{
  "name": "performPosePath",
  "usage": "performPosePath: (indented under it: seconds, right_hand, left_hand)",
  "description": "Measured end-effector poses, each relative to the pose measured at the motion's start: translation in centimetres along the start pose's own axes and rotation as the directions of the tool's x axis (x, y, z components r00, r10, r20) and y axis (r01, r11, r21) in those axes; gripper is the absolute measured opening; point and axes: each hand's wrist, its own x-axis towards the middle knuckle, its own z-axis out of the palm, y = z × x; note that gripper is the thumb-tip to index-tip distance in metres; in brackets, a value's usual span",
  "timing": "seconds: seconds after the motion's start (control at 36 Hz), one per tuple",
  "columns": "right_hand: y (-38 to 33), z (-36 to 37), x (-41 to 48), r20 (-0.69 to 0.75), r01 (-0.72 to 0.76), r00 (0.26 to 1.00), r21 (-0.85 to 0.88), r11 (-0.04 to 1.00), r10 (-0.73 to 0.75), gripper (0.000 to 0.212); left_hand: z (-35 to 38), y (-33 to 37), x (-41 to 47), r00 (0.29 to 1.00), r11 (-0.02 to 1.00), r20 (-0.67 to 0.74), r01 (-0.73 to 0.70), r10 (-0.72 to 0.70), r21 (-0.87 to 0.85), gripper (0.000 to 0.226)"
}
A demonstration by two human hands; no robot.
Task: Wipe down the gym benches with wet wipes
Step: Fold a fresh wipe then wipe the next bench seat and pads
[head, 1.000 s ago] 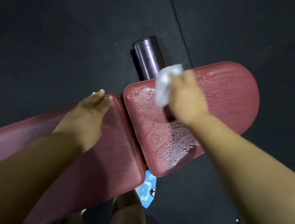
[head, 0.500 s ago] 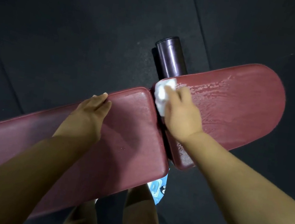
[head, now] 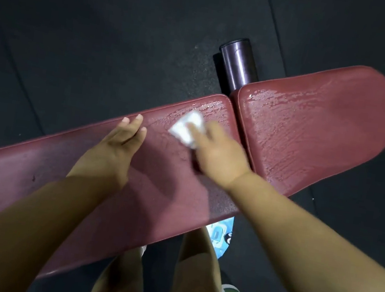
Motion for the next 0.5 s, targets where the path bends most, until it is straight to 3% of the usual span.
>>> performPosePath:
  seconds: [0.06, 0.11, 0.17, 0.22, 0.31, 0.39, 0.44, 0.5]
  right_hand:
    - [2.1, -0.6, -0.5, -0.169, -0.253, 0.949, 0.087, 0.963, 0.265, 0.043]
    - [2.7, -0.2, -1.2, -0.219, -0.46, 0.841, 0.193, 0.867, 0.495, 0.041]
    - [1.3, 0.5, -1.6, -0.268, -0.565, 0.749, 0.219, 0.795, 0.606, 0.04]
    - [-1.6, 2.5, -2.3, -0.269, -0.539, 0.77, 0.208, 0.816, 0.578, 0.043]
    - [-5.7, 4.9, -4.3, -0.127, -0.26, 0.95, 0.175, 0.95, 0.284, 0.047]
    - [-5.1, 4.9, -6.1, -0.055, -0.054, 0.997, 0.073, 0.996, 0.058, 0.041]
    - [-2.6, 3.6, -6.4, -0.12, -0.13, 0.984, 0.005, 0.992, 0.13, 0.037]
    - [0.4, 1.9, -6.7, -0.201, -0.411, 0.895, -0.021, 0.911, 0.399, 0.036]
  left_hand:
    - [0.3, -0.1, -0.1, 1.0, 1.0, 0.001, -0.011, 0.011, -0.011, 0.078]
    - [0.7, -0.1, -0.2, 0.999, 0.999, -0.017, -0.032, 0.032, 0.0, 0.077]
    - [1.2, 0.0, 0.0, 0.997, 0.998, -0.035, -0.062, 0.062, 0.015, 0.078]
    - [1.6, 0.0, 0.3, 0.997, 0.997, -0.048, -0.05, 0.053, 0.053, 0.08]
    - [1.8, 0.0, 0.6, 0.999, 0.997, -0.033, -0.024, 0.027, 0.073, 0.083]
    - [2.0, -0.4, 0.6, 0.998, 0.996, -0.046, -0.043, 0.046, 0.075, 0.082]
    - [2.1, -0.7, 0.6, 0.996, 0.995, -0.068, -0.058, 0.064, 0.077, 0.082]
    - [2.3, -0.9, 0.5, 0.991, 0.994, -0.105, -0.078, 0.085, 0.071, 0.079]
